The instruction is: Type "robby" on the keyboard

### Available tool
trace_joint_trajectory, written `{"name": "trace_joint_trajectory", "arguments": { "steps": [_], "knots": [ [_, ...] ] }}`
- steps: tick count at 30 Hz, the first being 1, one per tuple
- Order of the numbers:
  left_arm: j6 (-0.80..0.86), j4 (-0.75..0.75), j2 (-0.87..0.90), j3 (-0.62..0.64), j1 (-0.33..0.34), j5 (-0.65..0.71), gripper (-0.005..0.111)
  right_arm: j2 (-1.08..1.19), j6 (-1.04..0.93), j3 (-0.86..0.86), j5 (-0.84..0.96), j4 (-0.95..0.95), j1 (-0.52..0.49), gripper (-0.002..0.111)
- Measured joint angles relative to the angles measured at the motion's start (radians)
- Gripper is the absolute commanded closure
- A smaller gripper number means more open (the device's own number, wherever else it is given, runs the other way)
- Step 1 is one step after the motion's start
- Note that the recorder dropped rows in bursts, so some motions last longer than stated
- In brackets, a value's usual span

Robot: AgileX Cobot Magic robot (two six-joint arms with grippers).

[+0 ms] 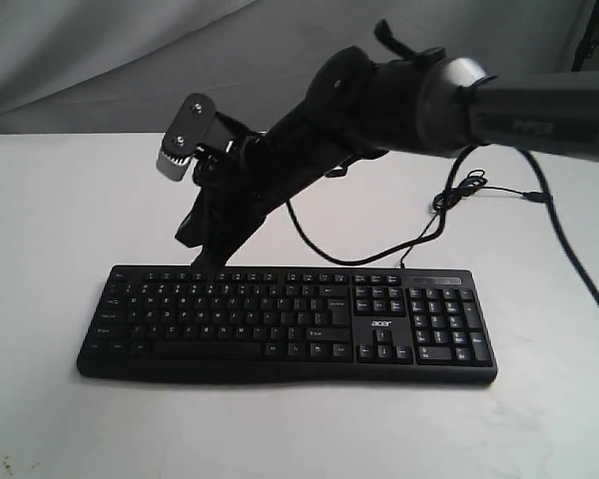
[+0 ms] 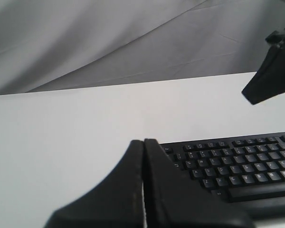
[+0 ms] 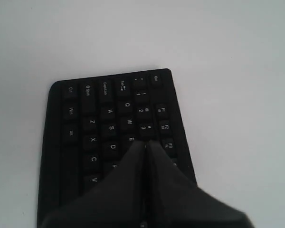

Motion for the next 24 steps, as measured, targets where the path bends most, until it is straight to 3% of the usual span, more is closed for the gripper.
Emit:
{"name": "trace_joint_trajectory", "arguments": {
  "steps": [8,24],
  "knots": [
    [0.000,0.000,0.000,0.000,0.000,0.000,0.107,0.110,-0.004,-0.030,-0.102,-0.006,0.061,0.108],
    [0.000,0.000,0.000,0.000,0.000,0.000,0.107,0.180,-0.045,-0.031,-0.168,0.007,0.091,0.108]
  ]
}}
